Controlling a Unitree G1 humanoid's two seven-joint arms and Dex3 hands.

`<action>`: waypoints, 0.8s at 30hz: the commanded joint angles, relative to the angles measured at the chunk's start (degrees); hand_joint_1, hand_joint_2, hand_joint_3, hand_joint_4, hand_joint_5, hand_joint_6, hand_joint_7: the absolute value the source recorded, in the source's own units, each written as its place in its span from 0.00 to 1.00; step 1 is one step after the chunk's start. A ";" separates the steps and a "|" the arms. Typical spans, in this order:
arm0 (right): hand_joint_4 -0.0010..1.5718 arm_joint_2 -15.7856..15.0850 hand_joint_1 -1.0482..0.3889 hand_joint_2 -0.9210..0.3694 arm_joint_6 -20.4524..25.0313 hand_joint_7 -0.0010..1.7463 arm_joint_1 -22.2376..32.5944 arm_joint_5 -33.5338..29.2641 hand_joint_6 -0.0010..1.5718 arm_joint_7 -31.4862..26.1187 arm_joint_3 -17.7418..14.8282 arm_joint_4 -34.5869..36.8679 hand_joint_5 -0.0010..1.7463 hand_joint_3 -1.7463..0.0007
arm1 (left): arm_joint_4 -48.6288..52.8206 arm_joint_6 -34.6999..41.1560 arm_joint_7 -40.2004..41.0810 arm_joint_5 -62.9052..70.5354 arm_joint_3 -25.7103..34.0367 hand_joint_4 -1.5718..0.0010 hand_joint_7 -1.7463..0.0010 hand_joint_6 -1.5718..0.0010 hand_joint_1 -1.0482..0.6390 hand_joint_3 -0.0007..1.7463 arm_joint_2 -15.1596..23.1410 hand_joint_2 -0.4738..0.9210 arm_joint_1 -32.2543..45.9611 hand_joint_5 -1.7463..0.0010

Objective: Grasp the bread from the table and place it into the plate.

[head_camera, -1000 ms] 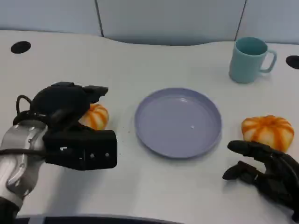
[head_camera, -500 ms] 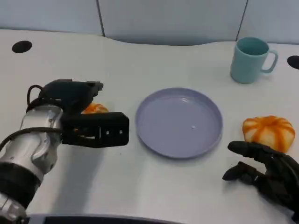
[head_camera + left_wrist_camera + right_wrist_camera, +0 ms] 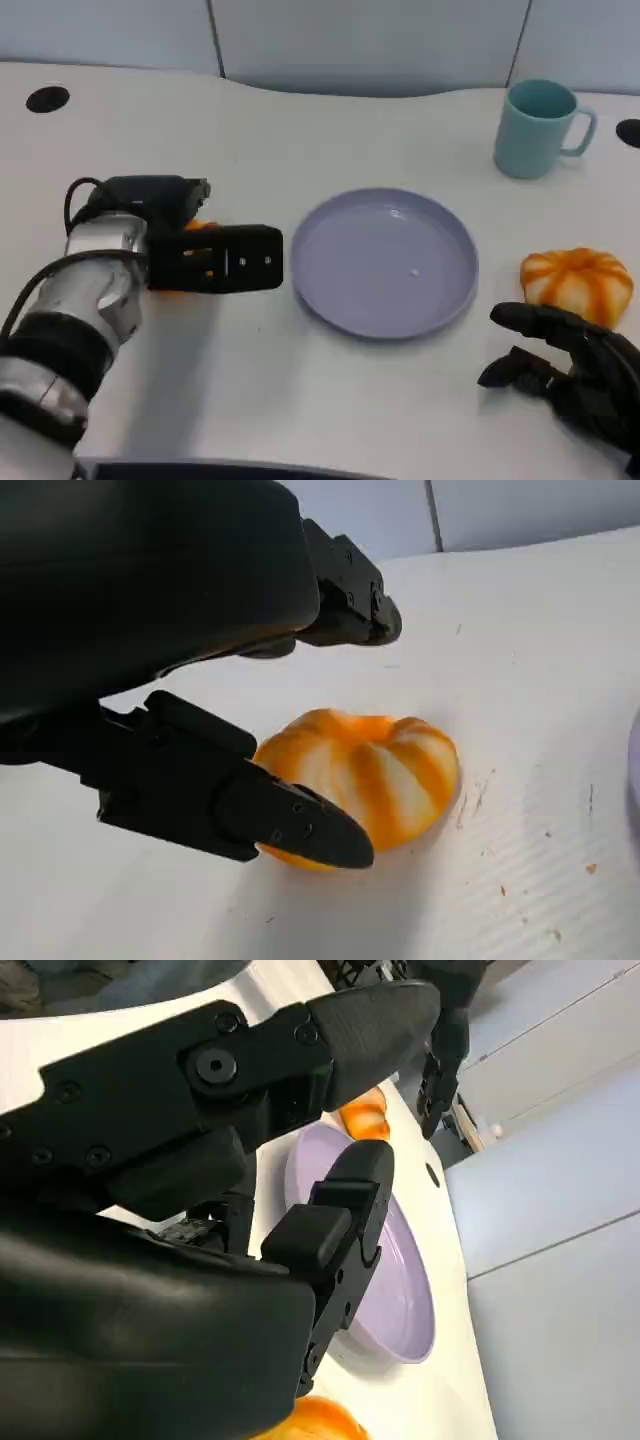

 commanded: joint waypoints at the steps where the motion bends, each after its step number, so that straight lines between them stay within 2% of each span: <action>1: 0.36 -0.46 0.43 0.00 1.20 0.19 1.52 -0.35 0.53 -0.36 0.21 0.00 0.66 0.96 | 6.24 -0.07 1.28 -1.17 -0.88 0.93 1.00 0.85 0.25 0.00 -1.29 0.93 -3.23 0.92; 3: 0.36 -0.45 0.43 0.00 0.98 0.19 1.78 -0.47 0.53 -0.69 0.25 -0.40 0.66 0.96 | 8.96 -0.49 2.01 -1.34 -1.46 0.93 1.00 0.85 0.25 0.00 -1.97 0.93 -4.12 0.92; 4: 0.36 -0.43 0.43 0.00 0.80 0.19 1.97 -0.57 0.53 -0.94 0.28 -0.69 0.66 0.96 | 10.63 -0.72 2.44 -1.35 -1.81 0.93 1.00 0.84 0.32 0.00 -2.42 0.90 -4.61 0.93; 7: 0.37 -0.25 0.44 0.00 0.55 0.19 2.31 -0.35 0.53 -1.08 0.16 -1.13 0.66 0.96 | 14.03 -1.41 3.83 -1.53 -2.44 0.93 1.00 0.84 0.38 0.00 -3.34 0.88 -5.63 0.93; 24: 0.36 -0.81 0.44 0.00 2.00 0.19 2.64 0.01 0.52 -0.49 0.12 -1.60 0.66 0.96 | 20.68 -2.80 8.84 -2.21 -5.38 0.92 1.00 0.83 0.42 0.00 -5.38 0.88 -6.68 0.95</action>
